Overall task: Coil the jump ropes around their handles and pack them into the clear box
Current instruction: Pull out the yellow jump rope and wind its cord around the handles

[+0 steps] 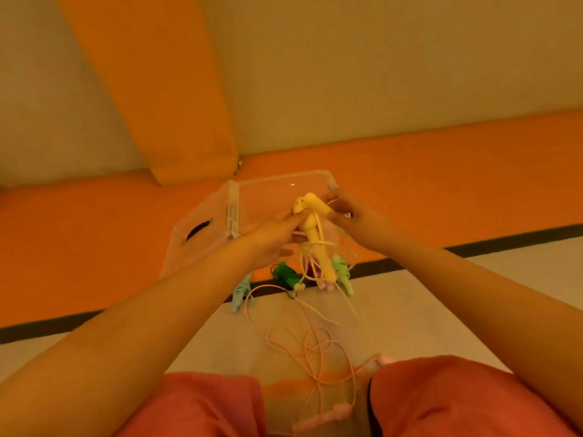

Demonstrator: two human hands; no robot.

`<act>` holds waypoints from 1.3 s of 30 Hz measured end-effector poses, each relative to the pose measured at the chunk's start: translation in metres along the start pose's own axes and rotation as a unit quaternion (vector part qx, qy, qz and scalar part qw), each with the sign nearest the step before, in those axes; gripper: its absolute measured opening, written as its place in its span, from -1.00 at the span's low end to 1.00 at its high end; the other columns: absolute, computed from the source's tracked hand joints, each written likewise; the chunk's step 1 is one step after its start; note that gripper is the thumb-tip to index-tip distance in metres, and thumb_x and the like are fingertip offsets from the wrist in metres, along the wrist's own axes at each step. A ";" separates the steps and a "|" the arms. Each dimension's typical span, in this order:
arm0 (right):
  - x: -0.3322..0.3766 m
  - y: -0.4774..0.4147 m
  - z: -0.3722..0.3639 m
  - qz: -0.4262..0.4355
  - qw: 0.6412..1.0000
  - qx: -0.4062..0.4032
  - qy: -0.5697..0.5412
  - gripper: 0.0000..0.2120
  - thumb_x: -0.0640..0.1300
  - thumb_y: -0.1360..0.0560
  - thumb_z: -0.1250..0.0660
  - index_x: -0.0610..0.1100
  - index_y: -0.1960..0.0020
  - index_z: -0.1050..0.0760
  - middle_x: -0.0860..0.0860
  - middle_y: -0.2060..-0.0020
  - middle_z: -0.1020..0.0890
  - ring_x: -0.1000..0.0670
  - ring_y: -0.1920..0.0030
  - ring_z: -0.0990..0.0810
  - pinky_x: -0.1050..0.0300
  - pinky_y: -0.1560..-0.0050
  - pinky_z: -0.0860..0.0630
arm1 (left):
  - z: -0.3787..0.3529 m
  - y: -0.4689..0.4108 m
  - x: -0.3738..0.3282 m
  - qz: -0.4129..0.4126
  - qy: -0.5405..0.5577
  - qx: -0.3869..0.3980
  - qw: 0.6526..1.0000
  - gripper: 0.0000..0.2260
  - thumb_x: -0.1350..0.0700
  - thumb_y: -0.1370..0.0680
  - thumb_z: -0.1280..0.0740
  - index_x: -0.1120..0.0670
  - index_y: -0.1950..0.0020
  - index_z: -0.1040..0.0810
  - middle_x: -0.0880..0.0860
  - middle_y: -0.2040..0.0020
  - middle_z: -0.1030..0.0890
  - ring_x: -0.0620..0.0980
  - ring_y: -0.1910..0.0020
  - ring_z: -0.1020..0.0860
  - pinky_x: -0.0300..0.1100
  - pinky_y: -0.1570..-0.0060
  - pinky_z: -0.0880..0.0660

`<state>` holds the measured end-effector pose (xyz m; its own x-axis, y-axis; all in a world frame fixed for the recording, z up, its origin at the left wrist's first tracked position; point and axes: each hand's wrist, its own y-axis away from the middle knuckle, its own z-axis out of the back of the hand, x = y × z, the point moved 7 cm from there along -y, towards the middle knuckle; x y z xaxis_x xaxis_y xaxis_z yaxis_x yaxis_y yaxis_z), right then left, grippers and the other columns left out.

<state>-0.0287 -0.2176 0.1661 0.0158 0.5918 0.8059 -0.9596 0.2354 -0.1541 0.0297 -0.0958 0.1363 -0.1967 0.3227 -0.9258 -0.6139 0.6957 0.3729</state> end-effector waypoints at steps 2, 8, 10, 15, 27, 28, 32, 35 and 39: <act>0.043 -0.001 0.024 0.021 0.998 -0.044 -0.026 -0.79 -0.33 -0.54 -0.25 -0.22 -0.16 -0.46 -0.02 -0.02 -0.53 0.05 -0.02 -0.50 0.53 0.09 -0.36 | 0.001 0.022 -0.038 -0.057 0.038 -0.027 0.997 -0.82 -0.03 -0.64 -0.14 -0.07 -0.20 -0.43 -0.04 0.00 -0.58 -0.11 0.13 -0.55 -0.15 -0.03 -0.42; 0.108 0.009 0.043 0.044 0.977 -0.127 -0.167 -0.83 -0.33 -0.52 -0.27 -0.13 -0.06 -0.43 0.02 0.03 -0.54 0.18 0.04 -0.51 0.48 0.09 -0.42 | 0.012 0.060 -0.061 -0.096 0.081 -0.081 0.989 -0.66 -0.17 -0.64 -0.04 -0.11 -0.38 -0.31 0.09 -0.07 -0.65 0.01 0.08 -0.64 -0.09 0.03 -0.48; 0.096 0.016 0.034 0.019 0.974 -0.133 -0.183 -0.83 -0.30 -0.53 -0.27 -0.09 -0.06 -0.41 0.01 -0.02 -0.55 0.15 0.01 -0.52 0.47 0.11 -0.42 | 0.020 0.063 -0.051 -0.095 0.051 -0.110 0.988 -0.66 -0.13 -0.65 -0.04 -0.05 -0.38 -0.29 0.11 -0.11 -0.64 -0.03 0.09 -0.65 -0.12 0.04 -0.48; 0.077 0.019 0.019 0.006 0.981 -0.130 -0.144 -0.83 -0.19 -0.55 -0.27 0.01 -0.10 -0.42 0.08 -0.06 -0.59 0.06 -0.08 -0.53 0.25 0.04 -0.45 | 0.039 0.057 -0.056 -0.119 0.116 -0.143 0.976 -0.78 0.06 -0.60 -0.28 0.10 -0.19 -0.41 0.11 0.14 -0.62 -0.08 0.30 -0.59 -0.34 0.39 -0.48; 0.085 0.048 0.007 -0.001 0.976 -0.111 -0.189 -0.75 -0.20 -0.59 -0.21 0.16 -0.07 -0.37 -0.09 0.24 -0.60 -0.01 0.24 -0.63 0.16 0.19 -0.57 | 0.018 0.065 -0.042 -0.084 0.130 -0.054 0.986 -0.78 0.03 -0.65 -0.16 0.13 -0.17 -0.47 0.05 0.11 -0.67 -0.06 0.29 -0.63 -0.22 0.35 -0.51; 0.086 0.049 0.005 -0.002 0.974 -0.106 -0.201 -0.75 -0.22 -0.59 -0.20 0.15 -0.07 -0.39 -0.12 0.16 -0.60 0.00 0.23 -0.65 0.19 0.21 -0.57 | 0.015 0.068 -0.042 -0.086 0.114 -0.059 0.988 -0.76 0.01 -0.64 -0.17 0.11 -0.18 -0.49 0.05 0.08 -0.65 -0.05 0.24 -0.62 -0.21 0.32 -0.50; 0.091 0.055 -0.007 -0.034 0.959 -0.074 -0.272 -0.81 -0.23 -0.61 -0.14 0.02 -0.06 -0.45 -0.14 0.14 -0.66 -0.02 0.16 -0.68 0.14 0.19 -0.60 | 0.010 0.077 -0.040 -0.104 0.093 -0.089 0.986 -0.79 -0.04 -0.62 -0.20 0.02 -0.18 -0.48 0.03 0.03 -0.60 -0.05 0.13 -0.55 -0.18 0.18 -0.46; 0.095 0.059 -0.013 -0.064 0.944 -0.072 -0.316 -0.85 -0.18 -0.62 -0.14 -0.08 0.03 -0.48 -0.06 0.21 -0.64 0.02 0.21 -0.66 0.06 0.14 -0.61 | 0.004 0.077 -0.037 -0.117 0.074 -0.095 0.986 -0.76 -0.13 -0.60 -0.19 -0.07 -0.18 -0.49 0.04 -0.06 -0.63 -0.03 -0.03 -0.58 -0.07 -0.10 -0.50; 0.095 0.063 -0.014 -0.076 0.927 -0.087 -0.358 -0.89 -0.10 -0.53 -0.31 -0.14 0.06 -0.49 -0.07 0.19 -0.62 0.02 0.20 -0.65 0.08 0.18 -0.63 | -0.006 0.081 -0.039 -0.155 0.066 -0.105 0.980 -0.77 -0.15 -0.62 -0.14 -0.16 -0.19 -0.48 0.02 -0.15 -0.61 -0.05 -0.13 -0.57 -0.07 -0.19 -0.48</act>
<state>-0.0835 -0.1355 0.2246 -0.1028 -0.1067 0.9890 -0.9005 0.4324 -0.0469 -0.0173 -0.0562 0.2025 -0.0645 0.0216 -0.9977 -0.8010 0.5952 0.0647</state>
